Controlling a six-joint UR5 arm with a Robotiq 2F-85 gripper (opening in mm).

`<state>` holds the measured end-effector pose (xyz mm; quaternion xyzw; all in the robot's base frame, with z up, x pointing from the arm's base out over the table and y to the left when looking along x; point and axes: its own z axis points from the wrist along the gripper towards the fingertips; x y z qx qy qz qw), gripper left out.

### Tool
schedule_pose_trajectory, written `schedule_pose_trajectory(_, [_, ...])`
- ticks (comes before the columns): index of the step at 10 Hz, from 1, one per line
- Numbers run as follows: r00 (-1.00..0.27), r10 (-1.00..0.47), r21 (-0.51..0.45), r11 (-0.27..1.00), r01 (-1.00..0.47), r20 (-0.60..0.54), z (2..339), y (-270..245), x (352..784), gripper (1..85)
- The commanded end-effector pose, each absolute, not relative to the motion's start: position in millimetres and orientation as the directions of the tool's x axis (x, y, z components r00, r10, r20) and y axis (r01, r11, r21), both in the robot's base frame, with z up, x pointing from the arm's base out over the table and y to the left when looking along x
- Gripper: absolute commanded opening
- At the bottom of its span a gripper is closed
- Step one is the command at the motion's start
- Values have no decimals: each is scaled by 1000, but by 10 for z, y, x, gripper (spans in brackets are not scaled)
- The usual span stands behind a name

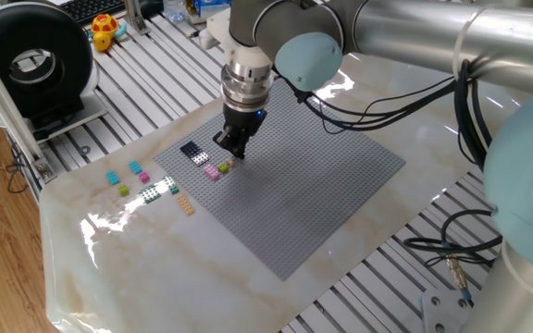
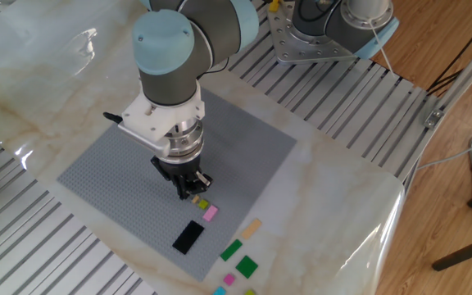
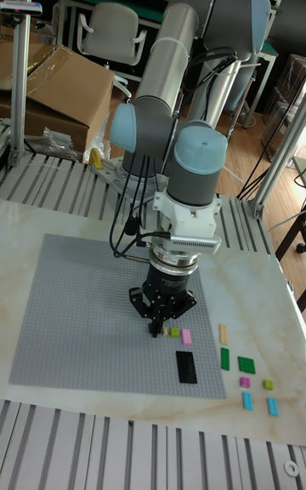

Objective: Stack small Lego blocks randomly, one at a time

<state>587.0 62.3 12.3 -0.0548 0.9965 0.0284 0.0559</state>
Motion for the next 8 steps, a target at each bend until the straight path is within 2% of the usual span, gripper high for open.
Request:
schedule_pose_trajectory(1, [-989, -90, 62, 993, -98, -117, 126, 632, 5876, 13])
schedule_pose_trajectory(8, [-990, -80, 60, 994, -87, -115, 99, 643, 5865, 13])
